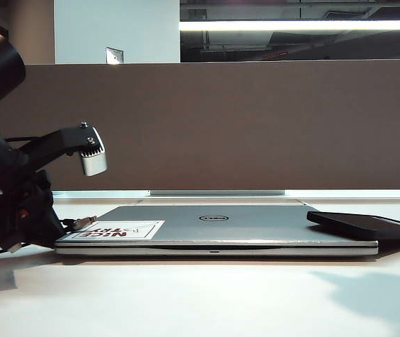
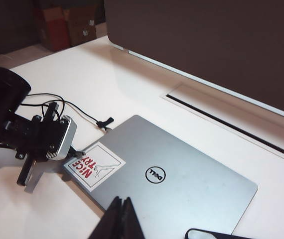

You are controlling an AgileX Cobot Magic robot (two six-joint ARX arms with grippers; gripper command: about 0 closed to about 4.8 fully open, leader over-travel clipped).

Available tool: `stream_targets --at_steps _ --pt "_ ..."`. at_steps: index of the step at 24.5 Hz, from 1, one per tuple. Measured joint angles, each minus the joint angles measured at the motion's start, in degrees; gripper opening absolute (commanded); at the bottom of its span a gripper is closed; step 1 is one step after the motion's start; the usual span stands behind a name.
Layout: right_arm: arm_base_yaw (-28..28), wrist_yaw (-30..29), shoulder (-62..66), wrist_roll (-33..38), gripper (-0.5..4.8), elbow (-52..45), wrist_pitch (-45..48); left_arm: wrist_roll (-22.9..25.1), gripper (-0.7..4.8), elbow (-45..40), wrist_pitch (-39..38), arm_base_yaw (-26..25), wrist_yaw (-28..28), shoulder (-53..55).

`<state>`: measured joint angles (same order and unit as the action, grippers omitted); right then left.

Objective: Pick up the charging cable and the phone, plug the charging cable into the charging port on the phone, and finally place them back on the table.

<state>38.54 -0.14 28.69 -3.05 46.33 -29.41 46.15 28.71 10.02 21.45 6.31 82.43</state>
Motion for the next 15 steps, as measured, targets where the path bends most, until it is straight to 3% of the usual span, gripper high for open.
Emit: stream_targets --at_steps 8,13,15 --pt "-0.02 0.00 0.00 0.00 -0.06 0.00 0.00 -2.29 -0.07 0.00 -0.85 -0.02 0.13 -1.55" --pt "-0.02 0.00 0.00 0.00 -0.06 0.00 0.00 -8.50 -0.07 0.00 -0.90 -0.02 0.15 -8.39" --pt "0.00 0.00 0.00 0.00 -0.06 0.00 0.00 -14.64 -0.07 0.00 -1.09 -0.02 0.15 -11.26"
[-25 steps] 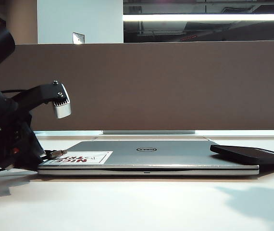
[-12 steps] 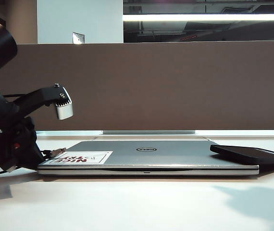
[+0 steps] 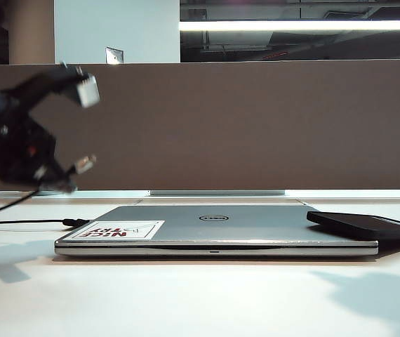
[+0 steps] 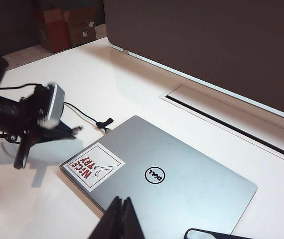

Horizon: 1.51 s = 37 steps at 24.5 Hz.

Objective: Pick up the charging cable and the phone, plug the charging cable into the charging port on the phone, and finally place them back on the table.

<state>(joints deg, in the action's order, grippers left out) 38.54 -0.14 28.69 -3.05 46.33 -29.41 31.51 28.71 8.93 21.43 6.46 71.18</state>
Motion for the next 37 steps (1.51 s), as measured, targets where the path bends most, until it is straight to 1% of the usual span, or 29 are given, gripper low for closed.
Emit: stream_targets --at_steps 6,8,15,16,17,18,20,21,23,26,30,33,35,37 --pt "-0.02 0.13 0.09 1.09 -0.06 0.00 0.02 -15.72 -0.07 0.02 -0.96 0.13 0.00 -4.74" --pt "-0.02 0.35 0.28 2.21 -0.06 0.00 0.02 -19.89 -0.07 0.02 -1.16 1.11 -0.04 -5.79" --pt "-0.02 4.20 0.83 4.72 -0.06 0.00 -0.02 -30.75 -0.07 0.11 0.09 7.30 0.20 -7.65" --pt "-0.04 5.81 0.83 5.01 -0.06 0.07 -0.09 -33.75 -0.07 0.11 1.09 9.38 0.24 -7.65" --pt "-0.07 6.80 0.83 5.49 -0.06 0.15 -0.11 -35.15 -0.07 0.11 1.38 10.19 0.28 -7.65" --pt "-0.17 7.96 0.83 6.69 -0.06 0.20 -0.22 -37.62 -0.07 0.11 1.62 11.65 0.42 -7.67" --pt "-0.59 8.76 0.81 7.72 -0.06 0.26 -1.03 -40.30 -0.07 0.11 1.99 13.31 0.31 -7.67" --pt "-1.11 8.98 0.83 8.57 -0.06 0.26 -2.10 -42.49 -0.07 0.11 2.67 15.63 0.24 -7.67" --pt "-3.30 9.03 0.83 9.68 -0.06 0.26 -2.99 -43.98 -0.07 0.13 3.32 18.58 0.46 -7.67" --pt "-5.90 9.05 0.83 11.85 -0.06 0.26 -3.08 -44.83 -0.07 0.13 4.26 21.16 0.39 -7.67" --pt "-10.99 7.78 0.85 15.56 -0.06 0.26 -4.48 -48.33 -0.07 0.13 5.70 23.67 0.44 -7.67" --pt "-14.73 3.28 2.03 19.04 -0.06 0.26 -5.73 -50.36 -0.07 0.31 5.86 24.30 0.44 -7.67" --pt "-18.05 -2.23 2.91 21.66 -0.06 0.22 -6.25 -51.39 -0.07 0.90 5.86 24.59 0.42 -7.67" --pt "-20.57 -5.99 3.52 23.34 -0.06 0.24 -6.12 -51.65 -0.07 1.36 6.01 24.59 0.42 -7.72"
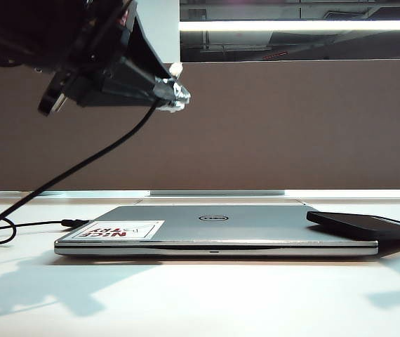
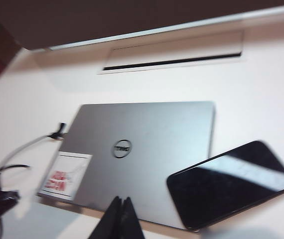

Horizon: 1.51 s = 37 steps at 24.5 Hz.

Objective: Pick up the charging cable and the phone, plug the charging cable into the charging port on the phone, and finally place them back on the table.

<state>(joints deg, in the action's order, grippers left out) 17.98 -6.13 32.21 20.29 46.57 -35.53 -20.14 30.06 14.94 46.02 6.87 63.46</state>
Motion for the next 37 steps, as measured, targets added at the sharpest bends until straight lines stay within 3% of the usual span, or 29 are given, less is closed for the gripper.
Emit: stream_targets --at_steps 9,12,20,25,26,29,30,33,37 --pt "-11.21 -5.51 2.05 2.99 -0.05 -3.58 2.36 -0.04 -0.07 0.37 -0.22 0.00 0.00 0.00" --pt "-15.21 -12.17 2.21 11.63 -0.06 -11.58 7.45 1.92 -0.07 0.37 -0.33 0.00 0.00 0.00" --pt "-16.96 -16.50 2.34 22.16 -0.06 -20.70 21.88 4.50 -0.07 0.37 -0.87 0.00 0.00 0.00" --pt "-16.96 -16.65 2.78 25.33 -0.03 -23.50 22.91 5.09 -0.07 0.37 -1.09 0.00 0.00 0.00" --pt "-16.96 -16.57 3.10 26.05 0.27 -23.71 22.82 5.09 -0.07 0.37 -1.11 0.00 0.00 0.00" --pt "-16.96 -16.41 4.13 27.32 3.84 -23.80 23.02 5.09 -0.07 0.37 -1.11 0.00 0.00 0.00" --pt "-16.96 -16.37 4.72 27.54 4.44 -23.78 23.19 5.09 -0.07 0.37 -1.11 0.00 0.00 0.00" --pt "-16.96 -16.85 8.55 29.03 4.39 -23.80 23.58 5.09 -0.07 0.37 -1.09 0.00 0.00 0.00" --pt "-16.96 -18.08 13.86 29.42 3.78 -23.82 25.66 5.09 -0.07 0.37 -1.09 0.00 0.00 0.00"
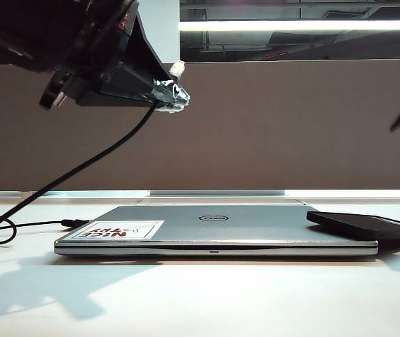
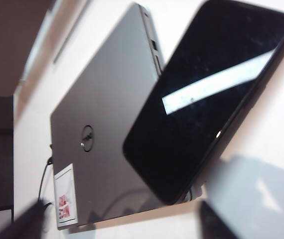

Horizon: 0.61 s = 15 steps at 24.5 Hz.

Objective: Pick up the charging cable and the phone, plug the charging cable into the charging port on the phone, and finally place them back on the table.

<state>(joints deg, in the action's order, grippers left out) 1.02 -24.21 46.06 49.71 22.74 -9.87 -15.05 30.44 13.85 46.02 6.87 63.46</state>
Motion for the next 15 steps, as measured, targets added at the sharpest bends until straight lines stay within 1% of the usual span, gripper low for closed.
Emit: stream_targets --at_steps 2,4,10,15 --pt "0.02 -0.07 5.11 0.02 3.72 0.00 4.57 0.00 -0.07 0.00 0.00 0.00 0.00 0.00" --pt "0.00 -0.48 7.82 0.00 3.72 0.02 6.73 0.00 -0.07 0.00 -0.02 0.00 0.00 0.00" --pt "0.02 -2.40 16.35 -0.96 3.72 0.11 11.13 0.00 -0.07 0.00 0.00 0.00 0.00 0.00" --pt "0.02 -2.62 22.23 -1.57 3.72 0.13 15.43 0.00 -0.07 0.00 0.00 0.00 0.00 0.00"
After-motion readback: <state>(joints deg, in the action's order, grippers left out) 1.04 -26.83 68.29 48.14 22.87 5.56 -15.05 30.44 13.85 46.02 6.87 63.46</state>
